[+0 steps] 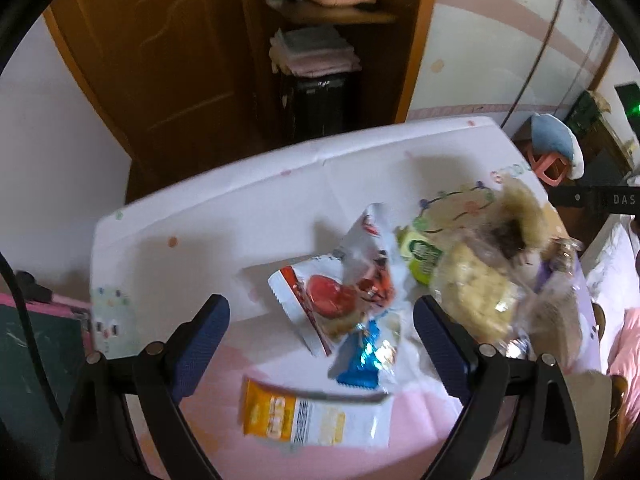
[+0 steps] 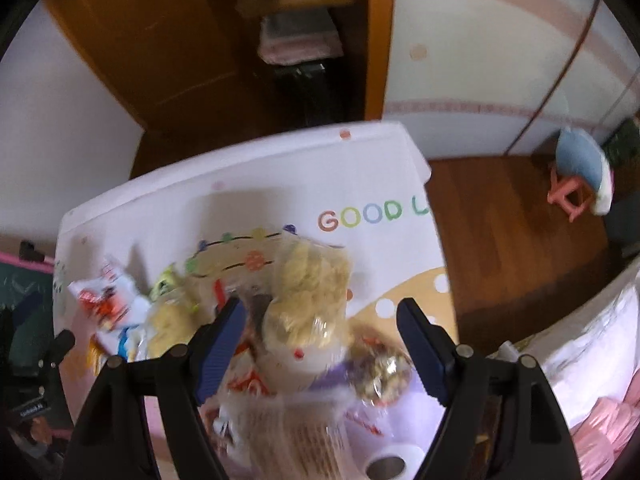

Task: Organize snacks
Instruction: 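Grasp the red-and-white candy bag with the left tool while the right tool grasps the puffed-snack bag, then carry both bags over the white tray and release them inside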

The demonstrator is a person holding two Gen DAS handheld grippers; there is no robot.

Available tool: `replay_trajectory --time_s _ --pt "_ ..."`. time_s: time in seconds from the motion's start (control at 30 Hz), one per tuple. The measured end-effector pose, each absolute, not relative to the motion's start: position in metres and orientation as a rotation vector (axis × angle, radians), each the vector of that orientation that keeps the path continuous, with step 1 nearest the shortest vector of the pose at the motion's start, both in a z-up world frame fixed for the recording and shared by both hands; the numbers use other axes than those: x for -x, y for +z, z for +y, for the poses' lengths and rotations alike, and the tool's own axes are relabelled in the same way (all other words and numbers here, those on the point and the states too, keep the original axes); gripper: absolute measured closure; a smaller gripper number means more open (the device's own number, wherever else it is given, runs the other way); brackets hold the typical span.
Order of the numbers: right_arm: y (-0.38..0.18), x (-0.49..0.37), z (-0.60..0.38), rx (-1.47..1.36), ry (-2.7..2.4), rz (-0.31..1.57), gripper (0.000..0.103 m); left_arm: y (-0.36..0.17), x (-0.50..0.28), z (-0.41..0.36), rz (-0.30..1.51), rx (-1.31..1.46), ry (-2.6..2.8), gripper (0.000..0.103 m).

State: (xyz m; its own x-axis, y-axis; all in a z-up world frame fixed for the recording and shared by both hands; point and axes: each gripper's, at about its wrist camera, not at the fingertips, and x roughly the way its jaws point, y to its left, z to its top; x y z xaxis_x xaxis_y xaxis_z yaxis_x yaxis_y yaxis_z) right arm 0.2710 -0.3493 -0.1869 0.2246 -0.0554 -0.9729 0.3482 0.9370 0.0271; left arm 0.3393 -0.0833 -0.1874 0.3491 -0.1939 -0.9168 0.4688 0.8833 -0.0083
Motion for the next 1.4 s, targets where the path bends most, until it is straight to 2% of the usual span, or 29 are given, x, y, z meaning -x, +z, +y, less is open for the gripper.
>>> replay_trajectory --time_s 0.33,0.4,0.43,0.53,0.57,0.6,0.63,0.67,0.7,0.73,1.07,1.4 --pt "-0.241 -0.288 -0.359 -0.371 -0.28 1.372 0.026 -0.233 -0.371 -0.079 1.195 -0.134 -0.471 0.01" --pt "-0.247 -0.29 -0.356 -0.361 -0.276 1.382 0.034 -0.24 -0.375 -0.082 1.199 -0.123 -0.473 0.01" --pt "-0.249 -0.289 -0.356 -0.361 -0.271 1.386 0.045 -0.243 -0.377 -0.083 1.203 -0.123 -0.473 0.01" --pt "-0.253 -0.289 -0.352 -0.351 -0.252 1.392 0.052 -0.253 -0.379 -0.088 1.229 -0.111 -0.479 0.01" --pt "-0.252 -0.289 -0.35 -0.34 -0.251 1.387 0.056 -0.256 -0.379 -0.09 1.236 -0.106 -0.485 0.016" --pt "-0.251 -0.288 -0.347 -0.325 -0.247 1.382 0.058 -0.257 -0.378 -0.091 1.241 -0.097 -0.497 0.03" --pt "-0.249 -0.287 -0.345 -0.313 -0.246 1.379 0.062 -0.258 -0.378 -0.091 1.249 -0.078 -0.512 0.037" --pt "-0.247 -0.286 -0.343 -0.301 -0.245 1.374 0.065 -0.257 -0.378 -0.09 1.251 -0.065 -0.51 0.038" --pt "-0.245 -0.285 -0.342 -0.29 -0.247 1.367 0.066 -0.256 -0.377 -0.089 1.245 -0.055 -0.498 0.045" --pt "-0.242 -0.283 -0.341 -0.282 -0.246 1.364 0.067 -0.255 -0.377 -0.088 1.236 -0.053 -0.491 0.045" --pt "-0.207 -0.269 -0.33 -0.259 -0.222 1.293 0.069 -0.207 -0.357 -0.076 1.127 -0.042 -0.431 0.048" --pt "-0.13 -0.236 -0.297 -0.235 -0.131 1.182 0.069 -0.125 -0.29 -0.066 1.015 -0.121 -0.398 0.048"
